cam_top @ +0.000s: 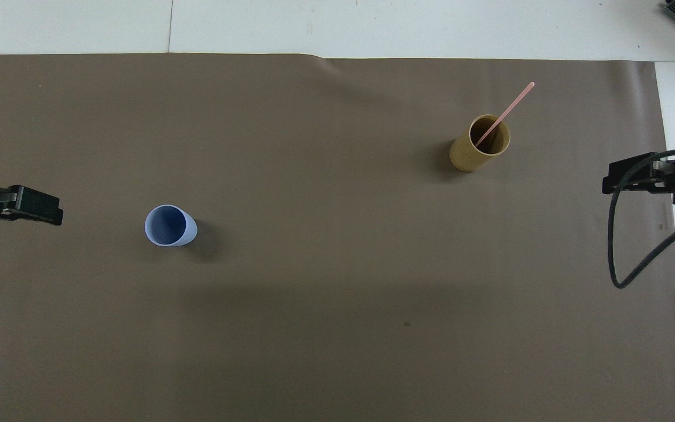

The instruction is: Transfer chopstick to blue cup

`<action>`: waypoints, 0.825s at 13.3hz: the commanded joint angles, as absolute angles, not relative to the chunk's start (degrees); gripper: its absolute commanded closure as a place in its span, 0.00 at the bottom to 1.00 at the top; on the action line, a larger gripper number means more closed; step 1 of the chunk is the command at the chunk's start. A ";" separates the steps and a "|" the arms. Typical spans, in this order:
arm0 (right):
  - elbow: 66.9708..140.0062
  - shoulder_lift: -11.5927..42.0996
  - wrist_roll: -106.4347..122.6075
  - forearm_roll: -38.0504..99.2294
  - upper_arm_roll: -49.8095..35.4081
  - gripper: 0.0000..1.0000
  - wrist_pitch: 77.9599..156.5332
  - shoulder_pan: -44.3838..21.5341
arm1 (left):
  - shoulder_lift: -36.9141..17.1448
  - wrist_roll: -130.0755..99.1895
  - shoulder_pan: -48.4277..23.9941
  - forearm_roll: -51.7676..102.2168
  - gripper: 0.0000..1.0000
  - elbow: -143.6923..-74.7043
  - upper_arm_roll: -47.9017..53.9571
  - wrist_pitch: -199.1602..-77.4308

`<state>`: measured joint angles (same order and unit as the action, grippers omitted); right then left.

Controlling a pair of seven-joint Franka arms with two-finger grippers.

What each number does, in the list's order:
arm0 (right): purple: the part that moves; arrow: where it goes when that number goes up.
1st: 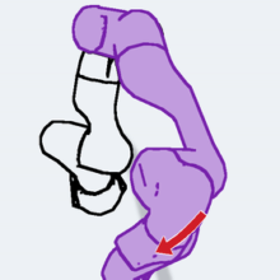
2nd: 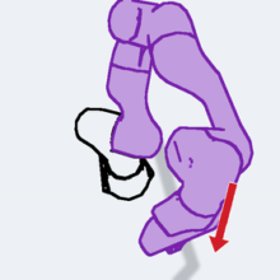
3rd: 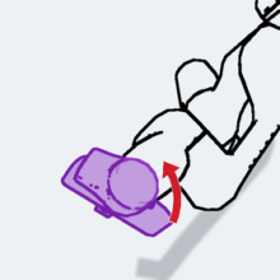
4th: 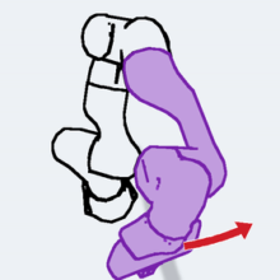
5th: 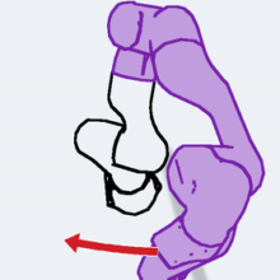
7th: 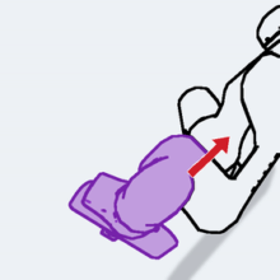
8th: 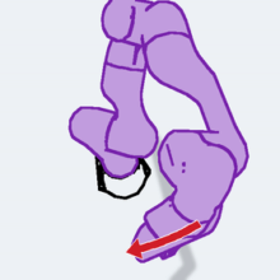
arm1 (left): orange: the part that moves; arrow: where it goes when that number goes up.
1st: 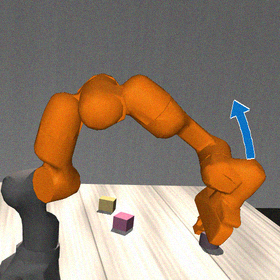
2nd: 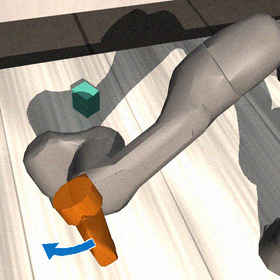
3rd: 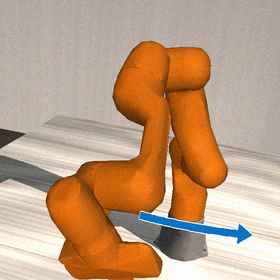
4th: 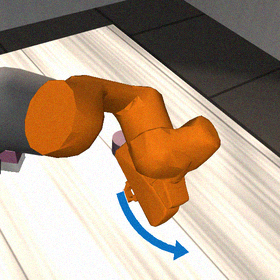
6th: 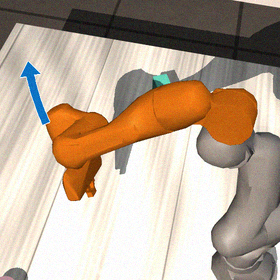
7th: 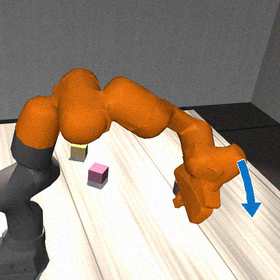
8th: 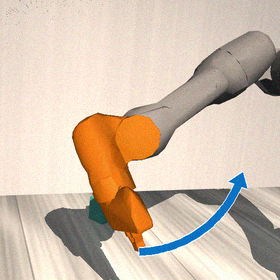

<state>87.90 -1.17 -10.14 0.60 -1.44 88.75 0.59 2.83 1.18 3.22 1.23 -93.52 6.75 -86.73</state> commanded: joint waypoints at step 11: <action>88.68 -1.67 -11.34 1.49 -1.76 0.00 89.56 1.41 | 2.90 1.05 3.78 1.41 0.00 -93.16 7.12 -85.87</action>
<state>87.91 -1.17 -10.14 0.60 -1.44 88.75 0.61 2.83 1.18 3.22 1.23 -93.52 6.75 -86.73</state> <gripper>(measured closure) 0.000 0.000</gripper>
